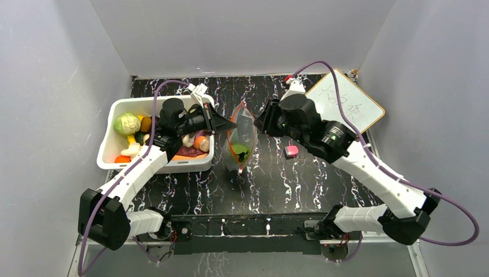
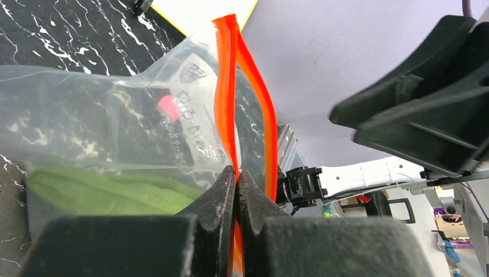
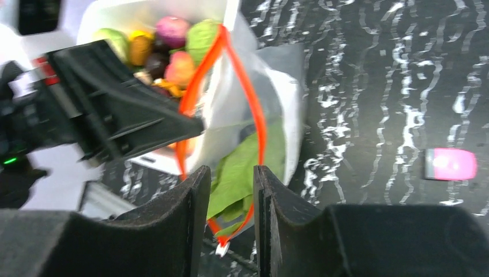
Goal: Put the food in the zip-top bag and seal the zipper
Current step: Adjust the zipper food storage bag at the center of the board, then adjust the fake vegetable in the zipper food storage bag.
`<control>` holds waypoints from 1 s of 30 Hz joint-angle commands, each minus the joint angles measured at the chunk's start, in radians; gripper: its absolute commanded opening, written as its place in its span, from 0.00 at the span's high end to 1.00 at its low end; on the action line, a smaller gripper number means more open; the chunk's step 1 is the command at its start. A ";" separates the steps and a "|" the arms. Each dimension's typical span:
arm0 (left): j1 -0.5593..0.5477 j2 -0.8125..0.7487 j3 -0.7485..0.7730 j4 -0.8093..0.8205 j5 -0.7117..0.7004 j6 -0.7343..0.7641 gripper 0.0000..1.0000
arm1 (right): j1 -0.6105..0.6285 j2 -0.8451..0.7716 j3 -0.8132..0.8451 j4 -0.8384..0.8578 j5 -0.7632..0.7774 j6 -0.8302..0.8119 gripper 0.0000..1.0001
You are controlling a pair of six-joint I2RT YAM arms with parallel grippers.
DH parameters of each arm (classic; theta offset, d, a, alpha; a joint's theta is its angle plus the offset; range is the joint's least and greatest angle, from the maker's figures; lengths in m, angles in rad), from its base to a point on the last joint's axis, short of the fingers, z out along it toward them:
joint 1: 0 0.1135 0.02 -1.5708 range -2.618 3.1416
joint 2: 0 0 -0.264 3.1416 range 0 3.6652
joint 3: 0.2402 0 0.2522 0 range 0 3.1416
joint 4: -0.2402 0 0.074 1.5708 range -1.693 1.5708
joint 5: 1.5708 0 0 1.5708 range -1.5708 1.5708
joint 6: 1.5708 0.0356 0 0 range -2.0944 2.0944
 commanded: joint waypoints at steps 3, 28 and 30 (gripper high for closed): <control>-0.003 0.003 0.011 0.082 0.037 -0.031 1.00 | 0.002 0.029 0.006 0.127 -0.216 0.077 0.69; -0.003 0.002 -0.046 0.136 -0.025 -0.126 1.00 | 0.034 0.269 -0.183 0.127 -0.238 0.176 0.46; -0.003 -0.013 -0.054 0.116 -0.035 -0.102 1.00 | 0.034 0.279 -0.210 0.173 -0.258 0.190 0.45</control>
